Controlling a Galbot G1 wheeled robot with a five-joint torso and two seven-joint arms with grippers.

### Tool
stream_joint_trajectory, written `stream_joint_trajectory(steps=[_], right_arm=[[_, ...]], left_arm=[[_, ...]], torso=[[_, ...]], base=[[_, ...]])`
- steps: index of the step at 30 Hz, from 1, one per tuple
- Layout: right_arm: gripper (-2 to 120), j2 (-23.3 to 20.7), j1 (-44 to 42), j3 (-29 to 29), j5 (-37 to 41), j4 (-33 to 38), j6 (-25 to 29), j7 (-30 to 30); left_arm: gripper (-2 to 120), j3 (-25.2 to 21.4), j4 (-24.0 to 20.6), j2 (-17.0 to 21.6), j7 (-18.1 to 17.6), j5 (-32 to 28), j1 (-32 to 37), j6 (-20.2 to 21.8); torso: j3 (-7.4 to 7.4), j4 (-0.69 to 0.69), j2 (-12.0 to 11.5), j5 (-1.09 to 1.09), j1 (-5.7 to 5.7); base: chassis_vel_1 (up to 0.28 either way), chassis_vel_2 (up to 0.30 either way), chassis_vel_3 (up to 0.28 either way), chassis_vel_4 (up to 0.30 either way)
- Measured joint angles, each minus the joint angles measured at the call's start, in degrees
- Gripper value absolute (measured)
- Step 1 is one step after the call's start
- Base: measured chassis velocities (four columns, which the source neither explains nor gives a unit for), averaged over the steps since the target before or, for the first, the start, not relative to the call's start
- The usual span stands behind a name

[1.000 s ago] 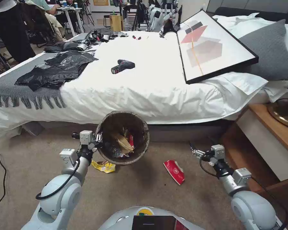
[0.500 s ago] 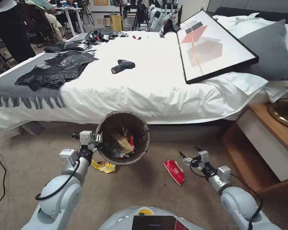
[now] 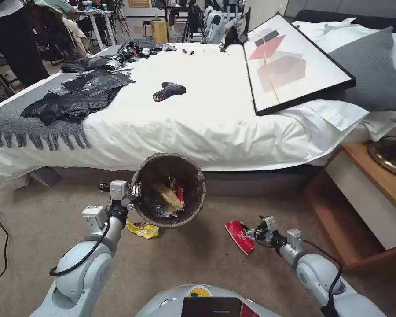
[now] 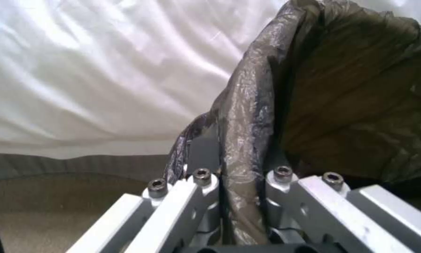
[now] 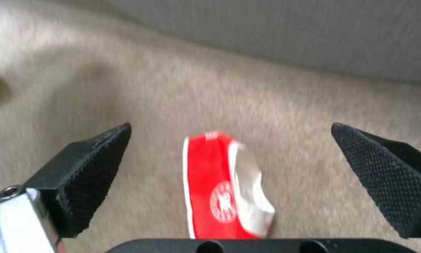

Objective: Pick up the trash bin, then pick up the garbage from the floor and place it into the trash bin.

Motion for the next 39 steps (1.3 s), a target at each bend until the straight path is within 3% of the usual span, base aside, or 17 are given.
stream_joint_trajectory(steps=[14,25,39], right_arm=[[100,-2.2,6.8,-5.6,-5.0,-11.3,2.1,-4.8],[100,1.3,13.9,-9.6,-6.8,-20.0,2.2,-6.2],[96,4.4,17.2,-12.2,-9.8,-23.9,2.1,-5.9]], left_arm=[[7,0.3,-0.2,-0.4,0.2,0.7,0.7,-0.1],[7,0.3,-0.4,-0.4,0.2,0.8,1.0,-0.2],[7,0.2,-0.1,-0.1,0.3,0.8,0.7,-0.4]], torso=[[0.0,0.0,0.0,0.0,0.0],[0.0,0.01,0.0,0.0,0.0],[0.0,0.0,0.0,-0.01,0.0]], base=[[0.0,0.0,0.0,0.0],[0.0,0.0,0.0,0.0],[0.0,0.0,0.0,0.0]])
